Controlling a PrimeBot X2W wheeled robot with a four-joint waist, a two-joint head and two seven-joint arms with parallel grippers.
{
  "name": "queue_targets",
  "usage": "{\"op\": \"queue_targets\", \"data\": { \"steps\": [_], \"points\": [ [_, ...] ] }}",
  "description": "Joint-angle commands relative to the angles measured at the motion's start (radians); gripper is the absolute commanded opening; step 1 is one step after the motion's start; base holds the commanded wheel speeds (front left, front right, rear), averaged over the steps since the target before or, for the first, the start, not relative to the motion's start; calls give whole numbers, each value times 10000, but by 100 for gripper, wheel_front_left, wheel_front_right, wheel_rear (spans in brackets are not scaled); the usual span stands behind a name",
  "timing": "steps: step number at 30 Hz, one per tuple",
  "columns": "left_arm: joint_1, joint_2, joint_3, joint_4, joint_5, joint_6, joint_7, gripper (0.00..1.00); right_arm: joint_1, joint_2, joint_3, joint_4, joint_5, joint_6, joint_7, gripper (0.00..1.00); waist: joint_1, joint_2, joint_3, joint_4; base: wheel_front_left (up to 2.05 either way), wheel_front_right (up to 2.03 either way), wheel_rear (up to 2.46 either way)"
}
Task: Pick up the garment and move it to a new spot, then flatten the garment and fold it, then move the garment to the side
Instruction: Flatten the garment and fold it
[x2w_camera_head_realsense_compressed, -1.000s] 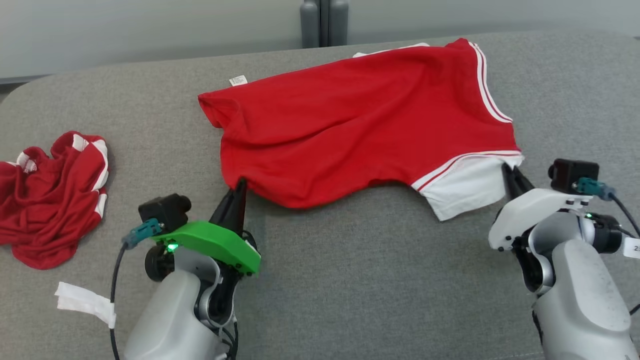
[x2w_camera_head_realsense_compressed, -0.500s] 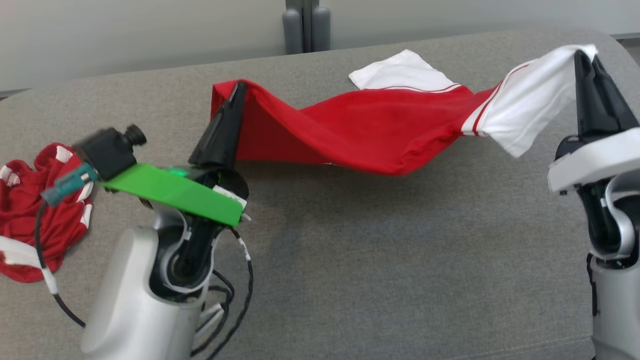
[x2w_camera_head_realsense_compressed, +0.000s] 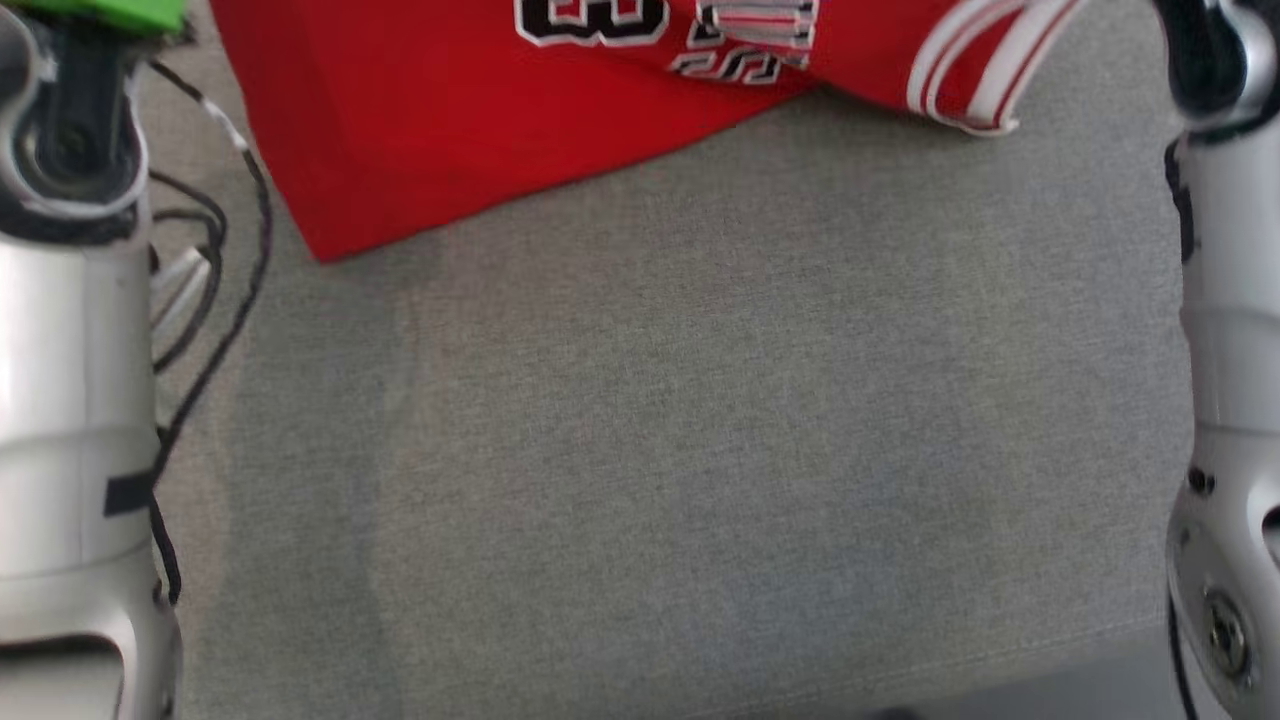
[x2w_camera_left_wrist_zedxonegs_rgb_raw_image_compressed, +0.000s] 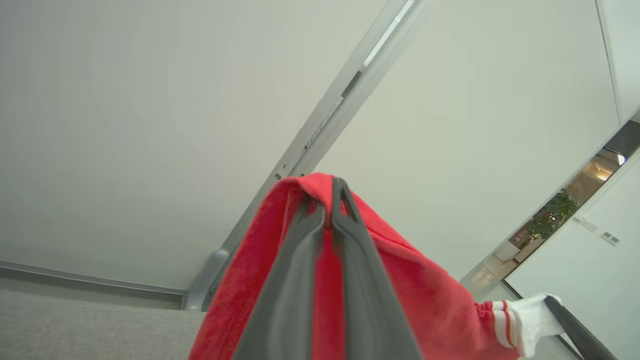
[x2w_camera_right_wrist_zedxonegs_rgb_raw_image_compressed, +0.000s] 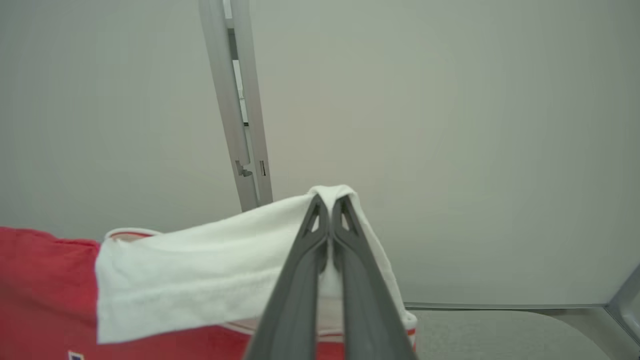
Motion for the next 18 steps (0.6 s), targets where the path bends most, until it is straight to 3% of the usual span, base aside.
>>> {"op": "queue_targets", "data": {
  "steps": [1, 7, 12, 18],
  "points": [
    [-706, 45, 158, 306, 132, -145, -439, 0, -847, 168, -122, 418, -89, -17, -696, 0, -3, 0, 1430, -589, 0, 0, 0],
    [-2940, -291, 495, 1001, 5, -760, -2094, 0, -3740, 361, -547, 1642, -896, -18, -3713, 0, -3, 0, 1594, -604, 0, 0, 0],
    [-3823, -390, 428, 668, -662, -956, -2730, 0, -4663, 219, -829, 1214, -1433, -18, -4068, 0, -3, 0, 1767, -462, 0, 0, 0],
    [-2861, 46, -277, 425, -1340, -955, -3030, 0, -3552, -110, -518, 871, -1298, -18, -4077, 0, -3, 0, 2057, -360, 0, 0, 0]
  ]
}}
